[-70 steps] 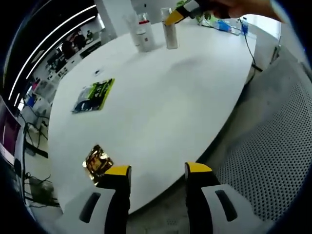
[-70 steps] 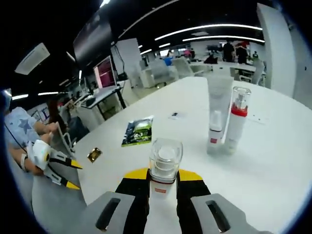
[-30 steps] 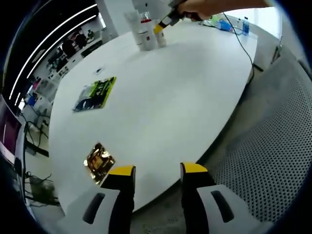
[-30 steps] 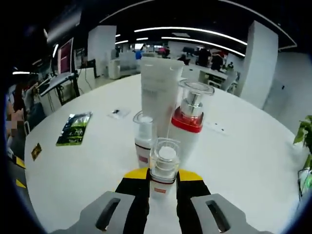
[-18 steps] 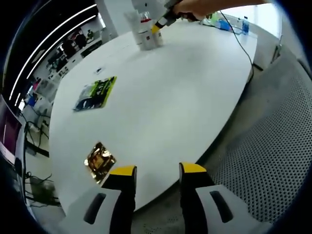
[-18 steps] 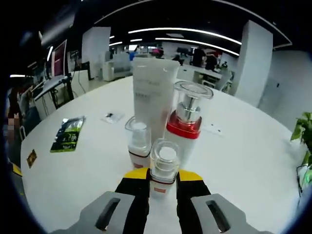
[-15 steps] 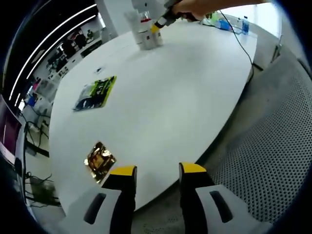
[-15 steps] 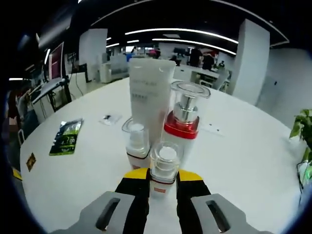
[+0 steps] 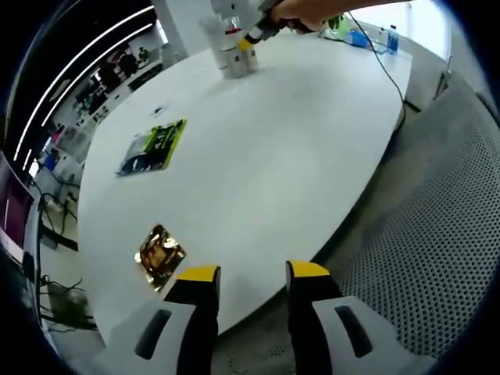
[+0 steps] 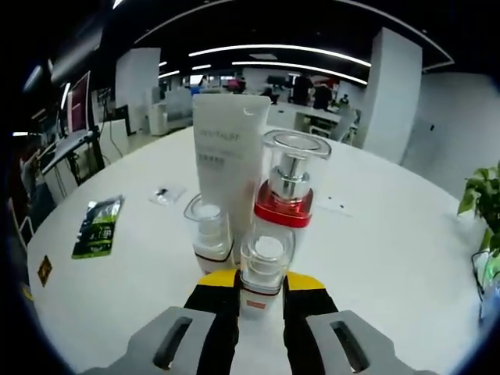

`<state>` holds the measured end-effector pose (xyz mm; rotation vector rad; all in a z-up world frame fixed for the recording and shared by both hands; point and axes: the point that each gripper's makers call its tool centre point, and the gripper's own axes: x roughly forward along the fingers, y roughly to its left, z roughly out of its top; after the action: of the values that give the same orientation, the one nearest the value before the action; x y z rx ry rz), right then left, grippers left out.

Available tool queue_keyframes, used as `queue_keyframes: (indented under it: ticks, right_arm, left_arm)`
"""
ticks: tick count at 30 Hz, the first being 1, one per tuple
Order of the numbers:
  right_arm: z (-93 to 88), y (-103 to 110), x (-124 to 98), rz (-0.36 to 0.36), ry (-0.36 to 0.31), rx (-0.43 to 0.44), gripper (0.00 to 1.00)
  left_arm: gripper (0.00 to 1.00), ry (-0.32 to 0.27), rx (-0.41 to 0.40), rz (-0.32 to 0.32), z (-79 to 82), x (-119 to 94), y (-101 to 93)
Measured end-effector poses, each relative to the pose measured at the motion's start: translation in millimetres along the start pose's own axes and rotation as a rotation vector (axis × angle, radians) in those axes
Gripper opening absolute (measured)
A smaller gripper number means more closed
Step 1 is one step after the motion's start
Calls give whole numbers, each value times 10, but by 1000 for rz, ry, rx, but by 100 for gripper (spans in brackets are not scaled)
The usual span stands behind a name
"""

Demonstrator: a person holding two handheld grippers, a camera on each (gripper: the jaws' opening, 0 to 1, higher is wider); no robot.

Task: Arrange the skincare products in the storage area until every visible bottle or jar stands upright without overlapping.

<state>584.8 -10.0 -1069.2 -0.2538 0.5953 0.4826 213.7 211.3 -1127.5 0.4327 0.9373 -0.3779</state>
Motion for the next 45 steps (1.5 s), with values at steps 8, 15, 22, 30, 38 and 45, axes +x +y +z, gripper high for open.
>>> queue_keyframes:
  ticks: [8, 15, 22, 30, 38, 45]
  right_arm:
    - [3, -3, 9, -5, 4, 27, 15]
    - [-16, 9, -5, 4, 10, 50, 18]
    - [-59, -13, -22, 13, 17, 67, 20]
    - [-112, -1, -156, 22, 10, 87, 23]
    - [-229, 271, -414, 72, -5, 160, 26]
    - [-144, 1098, -523, 267, -10, 149, 28]
  left_arm:
    - [28, -1, -1, 1, 2, -3, 3]
    - [28, 0, 0, 2, -2, -4, 8]
    - [28, 4, 2, 3, -8, -2, 6]
    - [29, 8, 4, 5, -10, -5, 7]
    - [30, 6, 3, 5, -7, -5, 8]
    - [30, 0, 0, 9, 2, -7, 14]
